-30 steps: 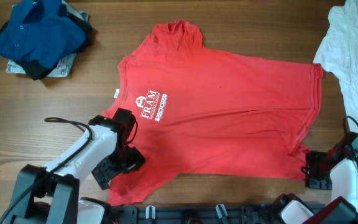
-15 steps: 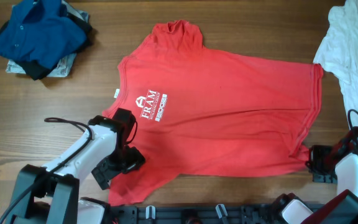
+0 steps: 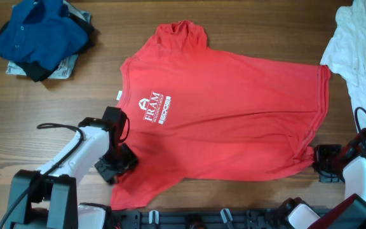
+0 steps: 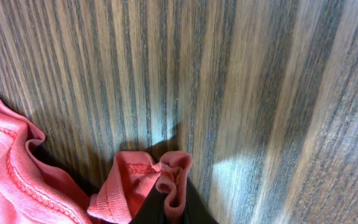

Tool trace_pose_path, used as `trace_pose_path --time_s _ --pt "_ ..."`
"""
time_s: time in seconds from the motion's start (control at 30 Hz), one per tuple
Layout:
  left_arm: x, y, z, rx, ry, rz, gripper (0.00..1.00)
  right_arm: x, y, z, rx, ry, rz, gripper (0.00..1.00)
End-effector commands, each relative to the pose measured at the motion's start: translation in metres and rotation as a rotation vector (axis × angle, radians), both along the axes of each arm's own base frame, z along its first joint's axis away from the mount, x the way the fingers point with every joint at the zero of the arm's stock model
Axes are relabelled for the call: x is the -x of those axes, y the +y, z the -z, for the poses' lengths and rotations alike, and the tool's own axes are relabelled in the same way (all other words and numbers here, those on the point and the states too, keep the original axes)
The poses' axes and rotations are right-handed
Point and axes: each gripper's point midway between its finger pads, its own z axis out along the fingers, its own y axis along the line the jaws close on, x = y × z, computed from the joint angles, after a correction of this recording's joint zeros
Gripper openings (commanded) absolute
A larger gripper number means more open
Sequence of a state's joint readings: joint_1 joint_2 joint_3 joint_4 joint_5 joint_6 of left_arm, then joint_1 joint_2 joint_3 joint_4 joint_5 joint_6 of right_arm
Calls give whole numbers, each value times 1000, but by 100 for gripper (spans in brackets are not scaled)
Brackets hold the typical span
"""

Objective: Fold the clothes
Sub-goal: 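Lift the bottom hem with both grippers and fold it up toward the collar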

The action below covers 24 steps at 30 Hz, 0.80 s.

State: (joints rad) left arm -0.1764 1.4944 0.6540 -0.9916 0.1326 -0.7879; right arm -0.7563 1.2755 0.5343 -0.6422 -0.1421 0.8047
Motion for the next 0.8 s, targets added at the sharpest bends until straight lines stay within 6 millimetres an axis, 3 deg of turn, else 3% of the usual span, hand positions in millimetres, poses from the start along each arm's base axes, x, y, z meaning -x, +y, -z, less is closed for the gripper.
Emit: trace_pose_path --time_s 0.0,0.07,0.2,0.27,0.37,0.4,0.43,0.53,0.67,0.77 --pt "10 9 0 -47 40 1 86 -6 -2 -4 -3 -22 -21 6" --pt "8 10 1 -54 30 3 91 -9 0 -5 -12 -34 -33 6" --pt "1 2 3 -9 6 -12 87 -14 4 -7 -30 -65 -57 6" --pt "3 -5 6 30 3 -22 90 -14 4 -7 -30 -65 -58 6" --pt "9 -12 12 67 15 -63 86 -14 4 -7 -30 -65 -58 6" --pt "13 -13 15 77 20 -66 78 -14 4 -7 -31 -66 -57 6" --pt "16 -12 16 76 27 -66 54 -15 4 -7 -33 -69 -58 6" --pt "17 -13 16 78 31 -67 4 -17 8 -8 -51 -87 -63 6" --pt "17 -14 3 80 56 -69 4 -17 8 -9 -51 -85 -68 4" --pt "-8 -18 -20 107 -35 -25 4 -20 7 -20 -30 -108 -96 4"
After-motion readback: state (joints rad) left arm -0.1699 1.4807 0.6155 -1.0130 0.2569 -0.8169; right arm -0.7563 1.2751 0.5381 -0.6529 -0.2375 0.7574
